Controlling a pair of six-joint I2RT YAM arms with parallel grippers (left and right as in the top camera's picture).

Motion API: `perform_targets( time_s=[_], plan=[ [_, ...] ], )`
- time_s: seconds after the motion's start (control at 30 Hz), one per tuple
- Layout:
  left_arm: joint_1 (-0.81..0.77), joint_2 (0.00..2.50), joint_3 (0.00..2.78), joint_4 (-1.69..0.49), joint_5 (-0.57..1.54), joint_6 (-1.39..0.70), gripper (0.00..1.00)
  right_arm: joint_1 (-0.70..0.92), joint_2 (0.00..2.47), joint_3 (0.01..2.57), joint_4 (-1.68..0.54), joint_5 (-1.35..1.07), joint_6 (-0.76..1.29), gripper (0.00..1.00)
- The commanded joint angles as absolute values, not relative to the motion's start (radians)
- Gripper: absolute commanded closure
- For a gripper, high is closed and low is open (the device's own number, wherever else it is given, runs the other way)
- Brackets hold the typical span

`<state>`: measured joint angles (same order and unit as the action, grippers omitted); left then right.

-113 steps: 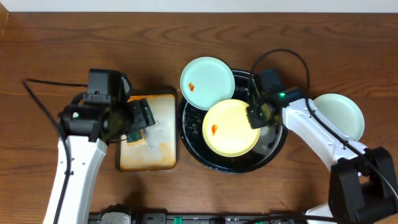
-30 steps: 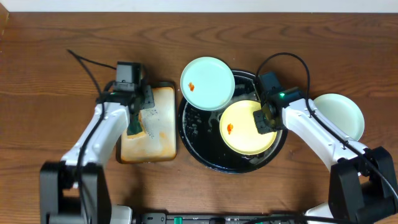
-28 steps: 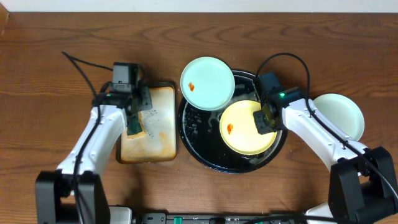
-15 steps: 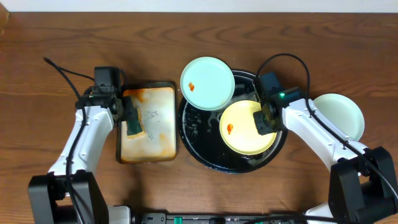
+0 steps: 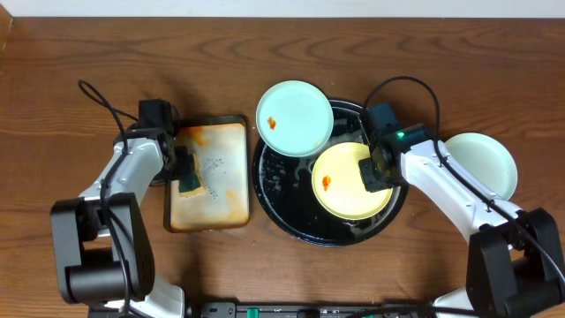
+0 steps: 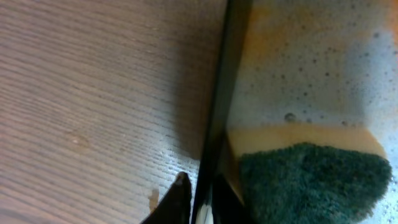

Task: Clean dirty plates on tray and stack at the side

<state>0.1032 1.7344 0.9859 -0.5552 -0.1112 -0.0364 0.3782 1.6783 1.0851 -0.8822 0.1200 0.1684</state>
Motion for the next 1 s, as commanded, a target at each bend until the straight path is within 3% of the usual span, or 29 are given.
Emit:
perform_targets(
  time_s=[0.0,0.23,0.67,0.97],
  plan=[
    [0.109,1.757,0.966,-0.552,-0.135,-0.004,0.92,0.374,1.678,1.084,-0.886,0.114,0.179,0.63],
    [0.109,1.756,0.966,-0.522,-0.26,0.009,0.92,0.374,1.678,1.084,-0.887,0.114,0.179,0.64],
    [0.109,1.757,0.966,-0.485,-0.263,0.194,0.92,0.374,1.678,1.084,-0.887,0.114,0.179,0.64],
    [0.108,1.756,0.966,-0.49,-0.334,0.18,0.83,0.374,1.678,1.084,-0.888,0.114,0.179,0.64]
  ],
)
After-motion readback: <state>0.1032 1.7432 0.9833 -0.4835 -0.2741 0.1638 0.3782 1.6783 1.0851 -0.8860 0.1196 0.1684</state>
